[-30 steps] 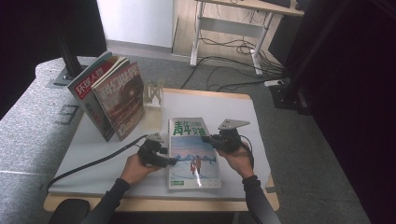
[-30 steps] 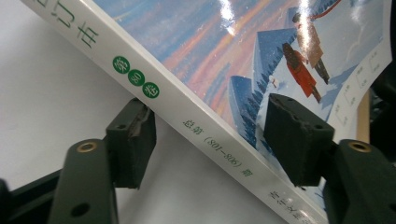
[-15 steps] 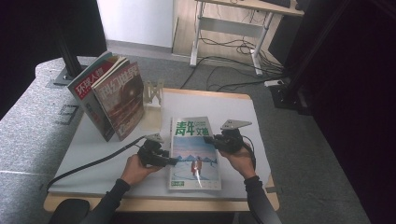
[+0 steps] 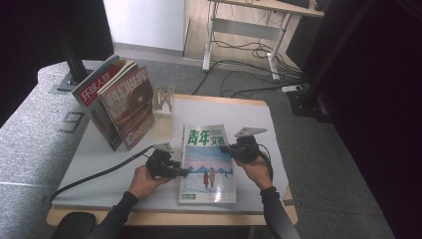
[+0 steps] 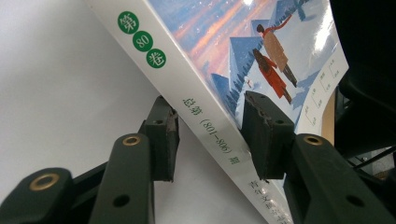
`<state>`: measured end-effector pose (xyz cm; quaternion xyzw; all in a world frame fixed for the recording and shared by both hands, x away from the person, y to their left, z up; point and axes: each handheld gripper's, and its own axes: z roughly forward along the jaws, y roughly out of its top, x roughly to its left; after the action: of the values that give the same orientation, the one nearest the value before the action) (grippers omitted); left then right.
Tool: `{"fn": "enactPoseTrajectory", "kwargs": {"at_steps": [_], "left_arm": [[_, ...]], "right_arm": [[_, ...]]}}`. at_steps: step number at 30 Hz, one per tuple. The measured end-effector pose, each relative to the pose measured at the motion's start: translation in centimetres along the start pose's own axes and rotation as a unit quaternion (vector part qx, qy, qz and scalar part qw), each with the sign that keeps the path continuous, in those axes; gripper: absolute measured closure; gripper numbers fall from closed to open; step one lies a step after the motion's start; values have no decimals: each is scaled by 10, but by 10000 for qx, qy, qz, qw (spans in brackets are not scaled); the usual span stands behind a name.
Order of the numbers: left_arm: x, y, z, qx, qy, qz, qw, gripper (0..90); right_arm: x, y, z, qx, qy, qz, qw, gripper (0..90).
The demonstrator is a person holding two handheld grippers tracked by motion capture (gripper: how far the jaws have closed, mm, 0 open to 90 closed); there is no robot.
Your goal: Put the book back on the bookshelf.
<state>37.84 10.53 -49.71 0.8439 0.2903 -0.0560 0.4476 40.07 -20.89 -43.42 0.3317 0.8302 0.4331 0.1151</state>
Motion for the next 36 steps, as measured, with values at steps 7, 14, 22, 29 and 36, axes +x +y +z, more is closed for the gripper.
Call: {"fn": "enactPoseTrajectory", "kwargs": {"at_steps": [7, 14, 22, 29, 36], "left_arm": [[8, 14, -11, -245, 407, 254, 9985, 615], [3, 11, -23, -386, 781, 658, 9940, 620], [-2, 4, -26, -500, 866, 817, 9916, 624], [-8, 1, -30, -556, 866, 907, 9905, 635], [-12, -3, -35, -625, 785, 938, 9905, 652]], "right_arm": [[-5, 10, -2, -268, -98, -13, 9996, 822], [5, 26, -5, -416, -128, -271, 9987, 810], [5, 18, -6, -495, -54, -201, 9986, 803], [5, 16, -11, -530, -52, -202, 9984, 801], [3, 14, -16, -621, 23, -125, 9980, 800]]}}
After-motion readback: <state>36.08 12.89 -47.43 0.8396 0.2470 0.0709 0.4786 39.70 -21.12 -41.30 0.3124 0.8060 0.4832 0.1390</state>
